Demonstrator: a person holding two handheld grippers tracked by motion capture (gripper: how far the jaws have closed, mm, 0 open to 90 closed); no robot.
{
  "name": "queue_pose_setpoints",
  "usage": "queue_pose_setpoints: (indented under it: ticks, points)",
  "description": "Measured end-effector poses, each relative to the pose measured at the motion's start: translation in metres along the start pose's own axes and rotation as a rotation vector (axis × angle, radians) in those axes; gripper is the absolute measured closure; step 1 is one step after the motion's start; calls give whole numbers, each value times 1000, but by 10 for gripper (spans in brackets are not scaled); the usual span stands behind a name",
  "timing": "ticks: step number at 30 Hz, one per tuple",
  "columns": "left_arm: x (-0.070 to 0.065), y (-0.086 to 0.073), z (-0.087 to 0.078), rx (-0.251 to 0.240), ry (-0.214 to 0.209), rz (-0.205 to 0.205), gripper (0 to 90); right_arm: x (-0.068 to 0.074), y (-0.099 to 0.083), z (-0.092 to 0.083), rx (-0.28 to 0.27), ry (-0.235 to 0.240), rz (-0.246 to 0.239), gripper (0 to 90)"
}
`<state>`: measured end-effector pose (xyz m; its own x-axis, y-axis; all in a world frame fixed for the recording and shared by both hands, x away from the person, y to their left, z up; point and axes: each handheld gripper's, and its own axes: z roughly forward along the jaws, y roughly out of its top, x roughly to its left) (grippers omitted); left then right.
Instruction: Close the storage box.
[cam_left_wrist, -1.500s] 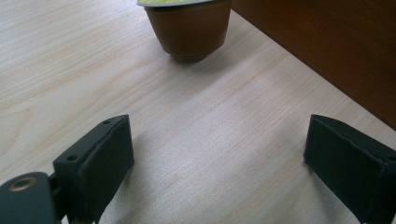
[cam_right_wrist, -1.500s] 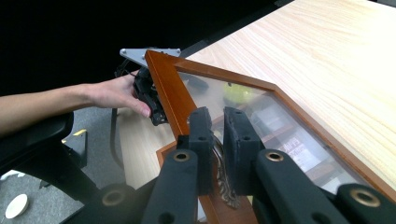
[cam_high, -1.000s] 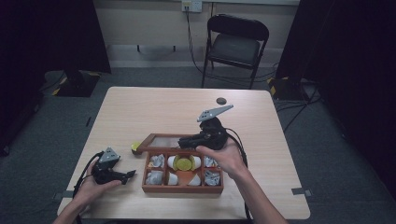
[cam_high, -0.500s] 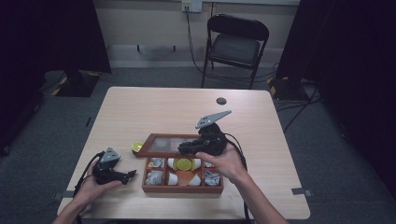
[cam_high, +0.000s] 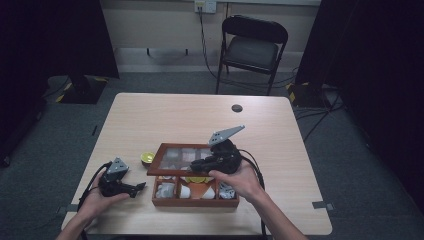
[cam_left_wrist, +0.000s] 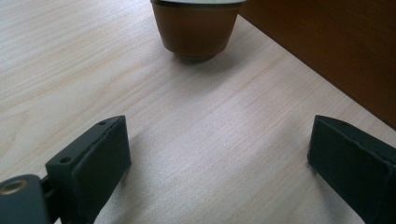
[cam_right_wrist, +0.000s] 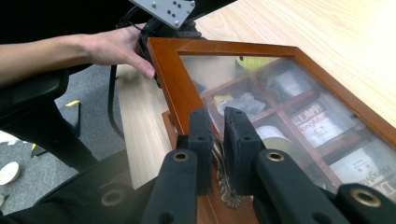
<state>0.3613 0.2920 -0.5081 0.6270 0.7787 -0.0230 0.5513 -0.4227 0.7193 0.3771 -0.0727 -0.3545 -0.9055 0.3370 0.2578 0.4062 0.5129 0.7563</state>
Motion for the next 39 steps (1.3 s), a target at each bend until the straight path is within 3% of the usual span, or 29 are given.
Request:
queue_pose_setpoints:
  ticks: [9,39]
  points:
    - [1,1,1,-1,6,-1,47,2,-12,8,26,21,-6,819]
    - [1,0,0,1,8,-3,49,9,-33,24,71,11,-47,820]
